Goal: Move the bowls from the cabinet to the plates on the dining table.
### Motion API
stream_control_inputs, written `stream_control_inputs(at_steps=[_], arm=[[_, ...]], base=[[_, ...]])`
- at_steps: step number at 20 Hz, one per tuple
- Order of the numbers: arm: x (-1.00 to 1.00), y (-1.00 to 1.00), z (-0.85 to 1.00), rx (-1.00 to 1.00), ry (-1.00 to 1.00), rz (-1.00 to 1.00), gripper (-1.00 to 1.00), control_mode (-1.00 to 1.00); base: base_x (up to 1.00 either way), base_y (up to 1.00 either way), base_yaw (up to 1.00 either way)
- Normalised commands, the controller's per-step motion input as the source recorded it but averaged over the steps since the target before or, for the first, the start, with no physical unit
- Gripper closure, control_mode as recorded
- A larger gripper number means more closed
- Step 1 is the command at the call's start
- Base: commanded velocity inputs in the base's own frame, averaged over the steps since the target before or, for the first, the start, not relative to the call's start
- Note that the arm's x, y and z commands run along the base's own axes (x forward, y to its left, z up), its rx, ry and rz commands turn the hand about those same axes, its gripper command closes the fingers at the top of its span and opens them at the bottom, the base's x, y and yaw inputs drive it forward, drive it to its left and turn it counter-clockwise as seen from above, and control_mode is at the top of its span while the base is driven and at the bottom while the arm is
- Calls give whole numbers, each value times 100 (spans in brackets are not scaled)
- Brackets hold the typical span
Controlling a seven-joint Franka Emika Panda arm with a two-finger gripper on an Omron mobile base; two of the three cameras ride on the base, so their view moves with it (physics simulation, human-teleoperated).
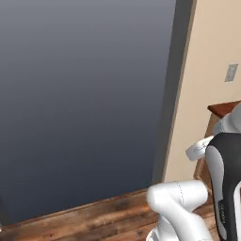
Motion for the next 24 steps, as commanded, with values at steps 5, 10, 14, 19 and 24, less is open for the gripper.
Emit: stream_control_inputs(at_steps=[5,10,14,19,24], arm=[[0,0,0,0,0,0,-100,100],[0,0,0,0,0,0,-100,100],[0,0,0,0,0,0,-100,100],[0,0,0,0,0,0,-100,100],[0,0,0,0,0,0,-100,100]], base=[[-96,-16,42],[-26,-1,53],[-6,-3,52],[3,0,56],[19,-2,49]])
